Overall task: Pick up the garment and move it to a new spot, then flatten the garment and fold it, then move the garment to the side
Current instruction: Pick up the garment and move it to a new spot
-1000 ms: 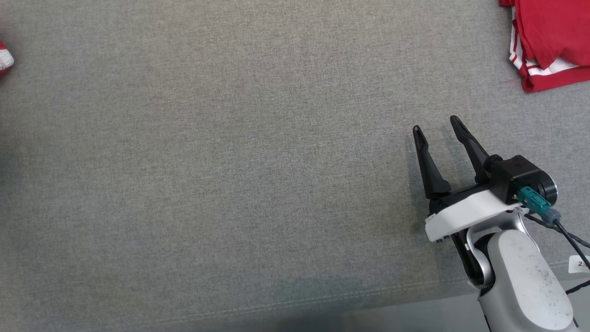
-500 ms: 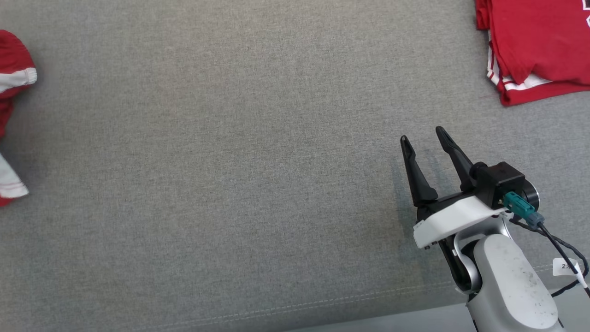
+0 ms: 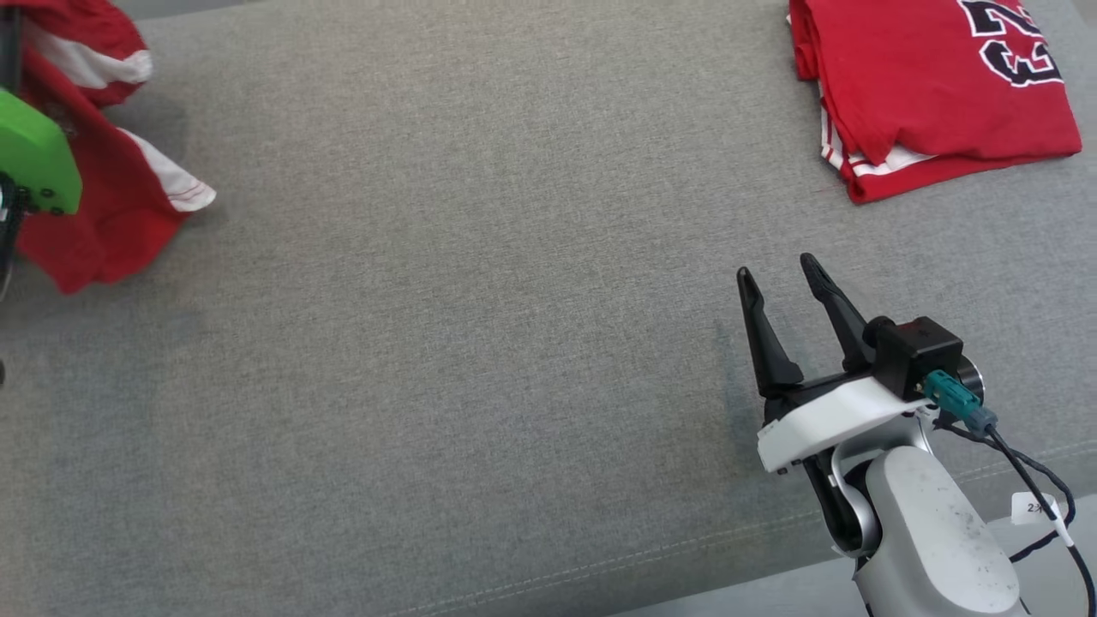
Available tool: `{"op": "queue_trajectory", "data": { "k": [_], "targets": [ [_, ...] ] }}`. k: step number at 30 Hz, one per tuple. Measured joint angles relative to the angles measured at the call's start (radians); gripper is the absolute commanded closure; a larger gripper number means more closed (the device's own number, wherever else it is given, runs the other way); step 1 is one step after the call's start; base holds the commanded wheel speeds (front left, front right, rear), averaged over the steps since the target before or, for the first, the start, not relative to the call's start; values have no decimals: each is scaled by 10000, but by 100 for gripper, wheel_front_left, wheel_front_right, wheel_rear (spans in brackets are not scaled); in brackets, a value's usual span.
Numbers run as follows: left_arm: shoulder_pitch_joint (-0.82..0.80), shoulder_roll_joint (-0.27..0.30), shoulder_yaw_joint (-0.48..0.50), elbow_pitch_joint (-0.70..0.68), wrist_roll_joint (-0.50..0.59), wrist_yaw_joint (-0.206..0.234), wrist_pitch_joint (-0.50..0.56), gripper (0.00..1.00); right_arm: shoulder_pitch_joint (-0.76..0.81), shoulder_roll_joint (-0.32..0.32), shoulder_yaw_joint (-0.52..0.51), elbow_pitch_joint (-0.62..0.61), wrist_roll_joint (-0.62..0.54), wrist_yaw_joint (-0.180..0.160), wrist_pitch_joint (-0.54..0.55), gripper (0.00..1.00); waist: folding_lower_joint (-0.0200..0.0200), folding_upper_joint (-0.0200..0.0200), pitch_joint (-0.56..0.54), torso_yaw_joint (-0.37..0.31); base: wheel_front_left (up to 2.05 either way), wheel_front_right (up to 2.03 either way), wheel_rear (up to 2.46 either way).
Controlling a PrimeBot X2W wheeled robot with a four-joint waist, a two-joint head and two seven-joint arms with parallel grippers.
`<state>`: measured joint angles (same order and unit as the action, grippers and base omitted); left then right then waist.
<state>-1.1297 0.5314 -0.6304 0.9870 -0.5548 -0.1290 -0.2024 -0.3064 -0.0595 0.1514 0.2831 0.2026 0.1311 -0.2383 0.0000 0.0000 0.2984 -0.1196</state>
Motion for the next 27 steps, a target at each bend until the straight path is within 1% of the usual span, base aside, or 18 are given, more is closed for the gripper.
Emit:
{"op": "queue_trajectory", "data": {
  "k": [7, 15, 16, 21, 24, 27],
  "targets": [
    [16, -219, -938, -1407, -67, 0, 0, 100, 1, 65, 52, 270, 203, 0, -117, 0, 0, 0, -271, -467, 0, 0, 0],
    [199, -589, -1816, -3413, -67, -2, 426, 100, 2, 84, 63, 462, 360, 0, -201, 0, 0, 0, -498, -948, 0, 0, 0],
    [199, -589, -1816, -3413, -67, -2, 426, 100, 2, 84, 63, 462, 360, 0, -201, 0, 0, 0, -498, -948, 0, 0, 0],
    [632, -872, -2243, -4796, -56, 4, 729, 100, 5, 90, 71, 564, 502, 0, -230, 0, 0, 0, -620, -1080, 0, 0, 0],
    [950, -982, -2523, -5680, 23, 79, 982, 100, 14, 92, 59, 577, 514, 0, -232, 0, 0, 0, -718, -1098, 0, 0, 0],
    [1261, -1076, -2738, -6514, 19, 244, 1197, 100, 79, 90, 31, 548, 552, 0, -232, 0, 0, 0, -813, -1074, 0, 0, 0]
  ]
}}
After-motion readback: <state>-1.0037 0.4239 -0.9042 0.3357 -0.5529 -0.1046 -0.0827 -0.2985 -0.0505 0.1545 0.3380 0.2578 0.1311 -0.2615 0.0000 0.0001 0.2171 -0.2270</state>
